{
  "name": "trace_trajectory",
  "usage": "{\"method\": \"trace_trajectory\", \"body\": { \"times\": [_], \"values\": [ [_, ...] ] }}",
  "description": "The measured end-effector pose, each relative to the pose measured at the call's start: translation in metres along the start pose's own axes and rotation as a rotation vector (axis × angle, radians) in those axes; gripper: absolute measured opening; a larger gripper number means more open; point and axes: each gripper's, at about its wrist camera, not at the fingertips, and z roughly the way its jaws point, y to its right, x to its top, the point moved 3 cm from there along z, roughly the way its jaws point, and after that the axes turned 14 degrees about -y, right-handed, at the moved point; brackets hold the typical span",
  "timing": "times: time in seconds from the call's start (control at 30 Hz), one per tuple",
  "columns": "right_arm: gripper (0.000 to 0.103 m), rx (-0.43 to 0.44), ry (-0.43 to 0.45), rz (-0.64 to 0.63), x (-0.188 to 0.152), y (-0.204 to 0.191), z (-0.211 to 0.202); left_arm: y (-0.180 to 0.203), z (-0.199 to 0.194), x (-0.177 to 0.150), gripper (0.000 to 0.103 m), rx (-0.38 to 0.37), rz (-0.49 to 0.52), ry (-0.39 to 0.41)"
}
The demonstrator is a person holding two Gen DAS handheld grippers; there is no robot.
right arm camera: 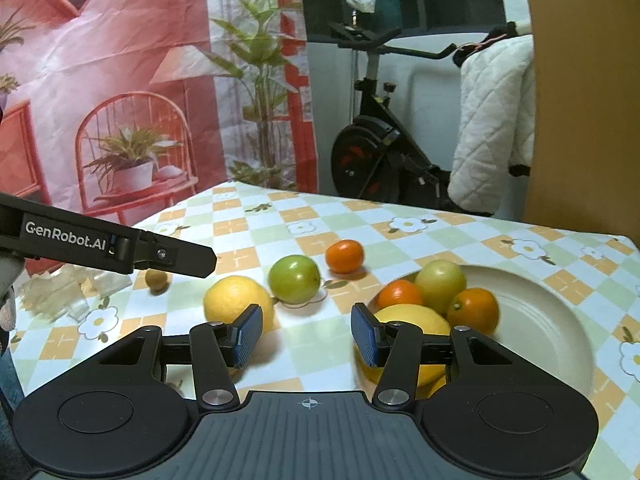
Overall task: Organize fruits
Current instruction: 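Move the left gripper to the large yellow lemon on the table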
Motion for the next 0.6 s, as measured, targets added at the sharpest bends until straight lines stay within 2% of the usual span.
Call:
{"method": "trace_trajectory", "body": {
  "times": [0.33,0.6],
  "values": [
    [0.046,0.024,0.000,-0.026,0.000,-0.010,0.012,-0.008,0.004,-0.011,0.045,0.034,-0.014,0.009],
    [0.044,0.035,-0.032,-0.016,-0.011,-0.009,0.023,-0.022,0.001,-0.018,0.045,0.038,-0.077,0.002]
  ]
}}
